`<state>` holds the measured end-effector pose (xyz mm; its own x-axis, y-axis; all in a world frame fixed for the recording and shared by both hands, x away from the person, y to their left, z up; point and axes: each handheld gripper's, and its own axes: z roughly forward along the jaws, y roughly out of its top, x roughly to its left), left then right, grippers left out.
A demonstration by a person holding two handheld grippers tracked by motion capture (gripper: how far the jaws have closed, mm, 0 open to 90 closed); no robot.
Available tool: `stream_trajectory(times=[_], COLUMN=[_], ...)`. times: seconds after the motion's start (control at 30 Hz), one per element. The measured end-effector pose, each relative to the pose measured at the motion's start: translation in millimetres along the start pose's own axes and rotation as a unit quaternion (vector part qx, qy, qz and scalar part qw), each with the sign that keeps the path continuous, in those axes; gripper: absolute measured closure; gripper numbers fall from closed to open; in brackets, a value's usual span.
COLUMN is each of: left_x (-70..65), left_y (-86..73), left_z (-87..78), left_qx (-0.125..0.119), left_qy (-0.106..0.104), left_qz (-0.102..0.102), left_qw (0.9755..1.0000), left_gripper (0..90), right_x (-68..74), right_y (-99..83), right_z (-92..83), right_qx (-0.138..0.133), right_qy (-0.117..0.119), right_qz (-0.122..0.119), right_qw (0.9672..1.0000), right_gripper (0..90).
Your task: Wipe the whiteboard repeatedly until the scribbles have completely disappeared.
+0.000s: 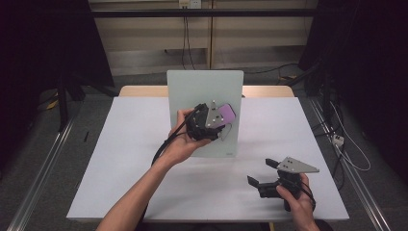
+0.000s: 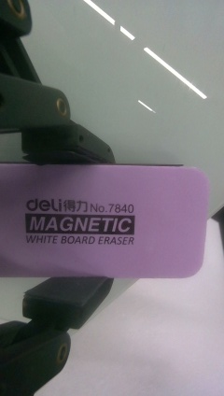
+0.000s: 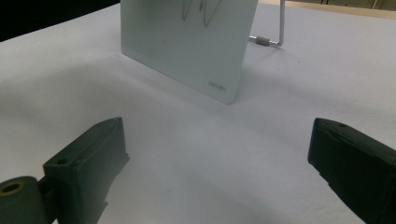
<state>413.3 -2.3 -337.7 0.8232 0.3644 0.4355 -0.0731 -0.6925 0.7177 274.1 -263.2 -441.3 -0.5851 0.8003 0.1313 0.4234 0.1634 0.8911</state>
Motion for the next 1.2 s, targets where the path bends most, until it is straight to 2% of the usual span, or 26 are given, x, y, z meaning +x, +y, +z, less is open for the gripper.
stream_trajectory(times=[0.13, 0.23, 0.3, 0.37, 0.47, 0.6, 0.7, 0.73, 0.83, 1.0, 1.07, 1.1, 1.17, 1.2], left_x=[-12.7, -24.2, -30.0, -35.7, -39.9, -47.1, -40.5, -36.9, -21.2, 4.2, 7.9, 7.2, 2.3, -1.4], left_y=[-6.2, -13.3, -16.9, -18.7, -22.5, -25.6, -22.3, -19.8, -10.5, 3.1, 5.0, 5.0, 4.3, 2.6], left_z=[7.1, 13.7, 17.4, 19.9, 23.3, 27.7, 25.5, 22.8, 12.9, -2.0, -2.7, -2.2, -0.9, 1.3], left_qx=[0.016, 0.018, 0.028, 0.031, 0.037, 0.040, 0.044, 0.043, 0.029, 0.009, 0.006, 0.008, 0.015, 0.016], left_qy=[-0.015, -0.023, -0.035, -0.033, -0.048, -0.054, -0.061, -0.054, -0.035, -0.010, -0.012, -0.010, -0.002, -0.005], left_qz=[0.018, 0.017, 0.021, 0.026, 0.025, 0.026, 0.018, 0.020, 0.004, -0.017, -0.019, -0.013, -0.001, 0.000], left_qw=[0.9996, 0.9994, 0.9988, 0.9986, 0.9979, 0.9974, 0.9970, 0.9974, 0.9990, 0.9998, 0.9997, 0.9998, 0.9999, 0.9999], left_gripper=[40.8, 40.8, 40.8, 40.8, 40.8, 40.8, 40.9, 40.9, 40.9, 40.9, 40.9, 40.8, 40.8, 40.8], right_x=[-0.1, 0.1, 0.1, 0.3, -0.1, 0.0, -0.1, 0.0, -0.2, 0.1, 0.0, -0.1, -0.1, 0.0], right_y=[-0.1, 0.0, 0.1, 0.2, 0.0, 0.0, 0.1, 0.1, 0.1, 0.1, 0.1, 0.1, 0.1, 0.1], right_z=[-0.3, -0.5, -0.6, -0.5, -0.3, -0.4, -0.4, -0.4, -0.7, -0.6, -0.5, -0.5, -0.4, -0.3], right_qx=[0.000, -0.001, -0.001, -0.001, 0.000, 0.000, 0.000, 0.000, -0.001, -0.001, -0.001, -0.001, -0.001, -0.001], right_qy=[0.000, 0.001, 0.000, 0.000, 0.001, 0.001, 0.000, 0.001, 0.001, 0.001, 0.001, 0.001, 0.001, 0.001], right_qz=[-0.002, -0.001, -0.002, -0.002, -0.003, -0.002, -0.003, -0.003, -0.002, -0.002, -0.002, -0.002, -0.002, -0.002], right_qw=[1.0000, 1.0000, 1.0000, 1.0000, 1.0000, 1.0000, 1.0000, 1.0000, 1.0000, 1.0000, 1.0000, 1.0000, 1.0000, 1.0000], right_gripper=[4.3, 4.3, 4.3, 4.2, 4.3, 4.3, 4.3, 4.3, 4.3, 4.3, 4.2, 4.3, 4.3, 4.3])
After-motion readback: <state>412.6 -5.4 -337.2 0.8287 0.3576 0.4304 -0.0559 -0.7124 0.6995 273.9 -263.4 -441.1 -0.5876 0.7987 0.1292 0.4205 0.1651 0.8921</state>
